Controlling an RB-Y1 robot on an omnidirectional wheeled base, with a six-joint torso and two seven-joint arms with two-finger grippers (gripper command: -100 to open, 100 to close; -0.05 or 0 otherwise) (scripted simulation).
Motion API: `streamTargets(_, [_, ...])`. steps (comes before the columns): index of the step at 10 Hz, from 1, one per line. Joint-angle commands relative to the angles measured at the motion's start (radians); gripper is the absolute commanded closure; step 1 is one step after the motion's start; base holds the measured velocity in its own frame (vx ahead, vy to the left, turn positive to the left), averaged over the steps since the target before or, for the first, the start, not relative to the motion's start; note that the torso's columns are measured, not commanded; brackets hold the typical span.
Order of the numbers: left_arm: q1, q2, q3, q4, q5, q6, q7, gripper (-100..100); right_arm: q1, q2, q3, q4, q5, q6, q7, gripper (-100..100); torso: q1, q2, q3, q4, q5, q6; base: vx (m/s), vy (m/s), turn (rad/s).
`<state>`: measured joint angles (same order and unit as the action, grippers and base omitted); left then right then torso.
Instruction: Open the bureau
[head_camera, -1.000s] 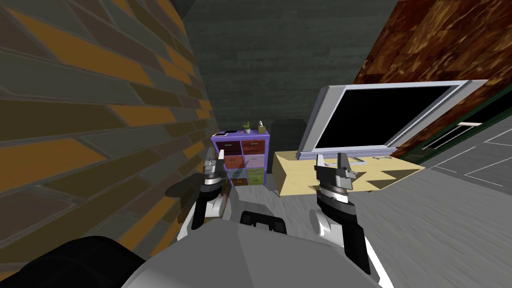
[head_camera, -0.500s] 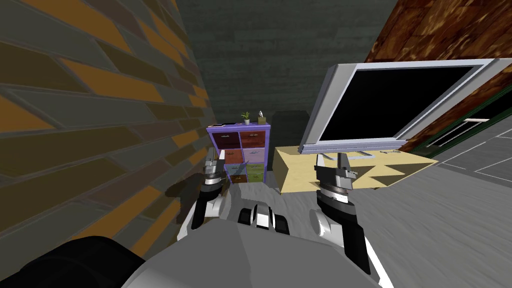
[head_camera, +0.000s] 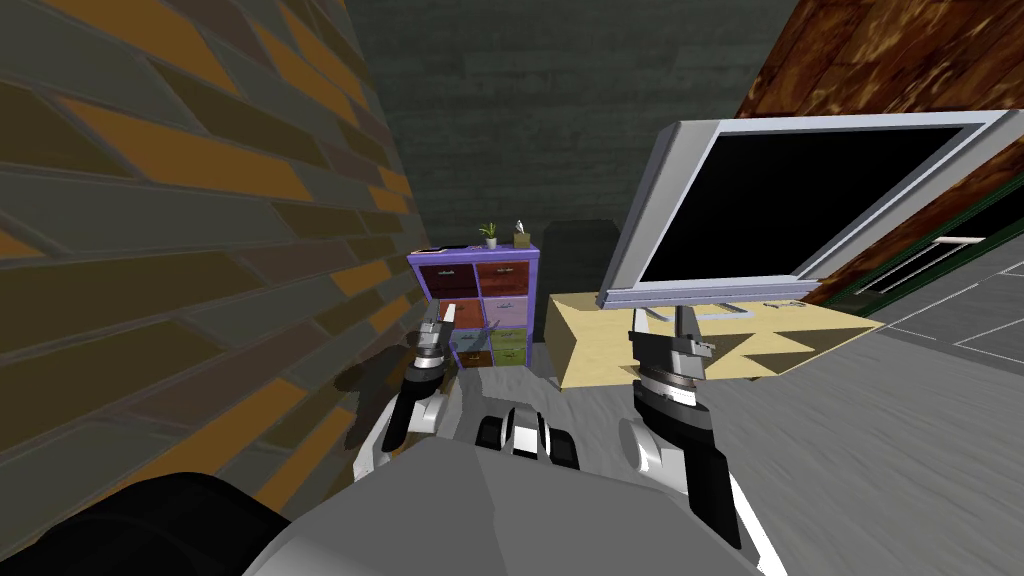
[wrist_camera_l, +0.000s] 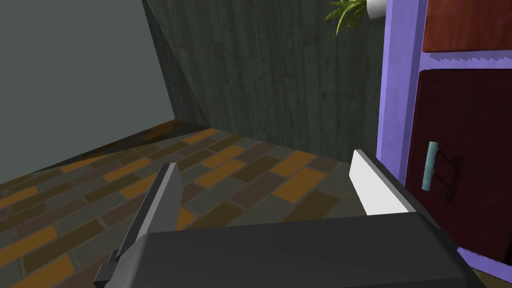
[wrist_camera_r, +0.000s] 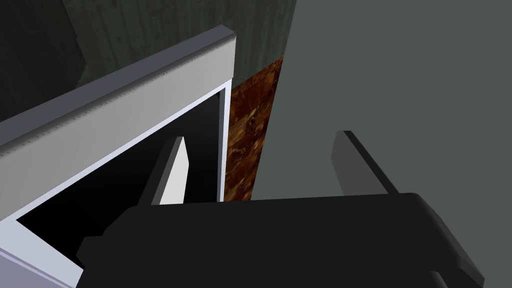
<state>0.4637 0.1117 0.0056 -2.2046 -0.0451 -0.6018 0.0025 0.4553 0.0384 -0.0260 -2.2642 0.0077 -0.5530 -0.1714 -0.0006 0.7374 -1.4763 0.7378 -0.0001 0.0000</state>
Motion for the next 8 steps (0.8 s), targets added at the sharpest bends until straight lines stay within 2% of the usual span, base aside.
streamTargets(1, [-0.016,0.027,0.003,0.066,0.003,-0.007,-0.001,-100,0.0,0.0,0.0,0.0,0.0,0.0,0.0,0,0.0,0.0,0.0,0.0,0.0,0.0,0.079,-0.031,0.001])
streamTargets(8, [-0.064,0.046,0.014,0.253,0.014,-0.016,-0.003,-100,0.0,0.0,0.0,0.0,0.0,0.0,0.0,0,0.002,0.0,0.0,0.0,0.0,0.0,0.08,-0.043,0.0])
